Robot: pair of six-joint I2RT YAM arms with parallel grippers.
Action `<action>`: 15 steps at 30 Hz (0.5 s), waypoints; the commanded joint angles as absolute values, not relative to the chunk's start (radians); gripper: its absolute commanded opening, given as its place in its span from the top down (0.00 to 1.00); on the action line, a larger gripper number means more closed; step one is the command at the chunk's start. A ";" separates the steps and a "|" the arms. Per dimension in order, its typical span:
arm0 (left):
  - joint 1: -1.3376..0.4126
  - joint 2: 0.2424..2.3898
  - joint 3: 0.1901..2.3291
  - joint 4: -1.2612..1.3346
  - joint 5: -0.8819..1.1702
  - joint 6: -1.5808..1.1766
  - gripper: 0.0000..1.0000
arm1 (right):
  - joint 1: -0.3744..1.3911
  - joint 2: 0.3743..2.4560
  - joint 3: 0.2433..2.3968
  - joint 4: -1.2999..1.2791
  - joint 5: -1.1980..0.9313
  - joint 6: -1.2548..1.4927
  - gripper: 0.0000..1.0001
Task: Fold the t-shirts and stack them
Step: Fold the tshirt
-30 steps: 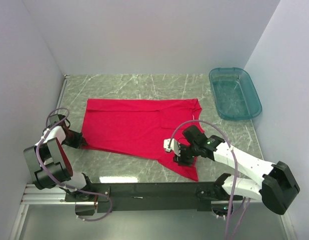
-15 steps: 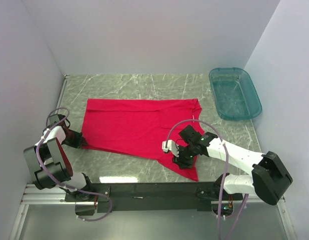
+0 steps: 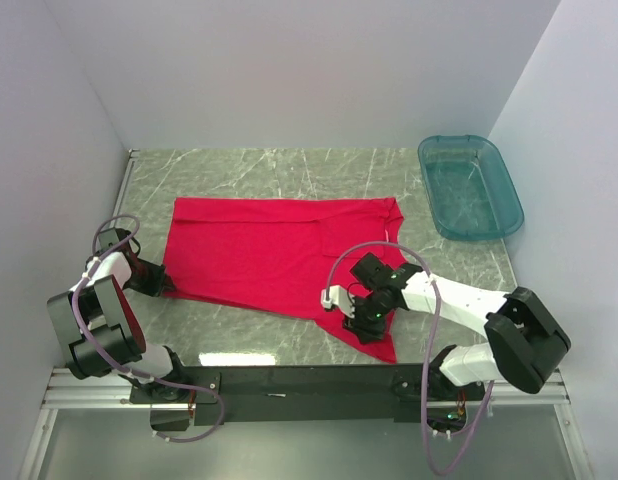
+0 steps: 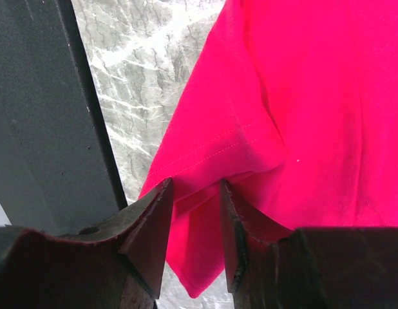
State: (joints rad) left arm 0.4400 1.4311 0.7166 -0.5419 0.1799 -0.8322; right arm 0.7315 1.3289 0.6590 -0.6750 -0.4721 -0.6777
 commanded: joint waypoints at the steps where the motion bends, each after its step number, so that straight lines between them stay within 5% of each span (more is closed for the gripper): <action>1: 0.445 1.414 0.718 -0.525 0.193 -0.819 1.00 | 0.742 1.351 0.716 -0.687 -0.482 -0.675 0.59; 6: 0.445 1.414 0.718 -0.525 0.193 -0.816 1.00 | 0.747 1.330 0.721 -0.692 -0.508 -0.676 0.70; 10: 0.446 1.414 0.719 -0.523 0.193 -0.816 1.00 | 0.761 1.298 0.727 -0.704 -0.528 -0.681 0.99; 15: 0.446 1.414 0.721 -0.525 0.193 -0.816 1.00 | 0.798 1.204 0.732 -0.727 -0.584 -0.696 1.00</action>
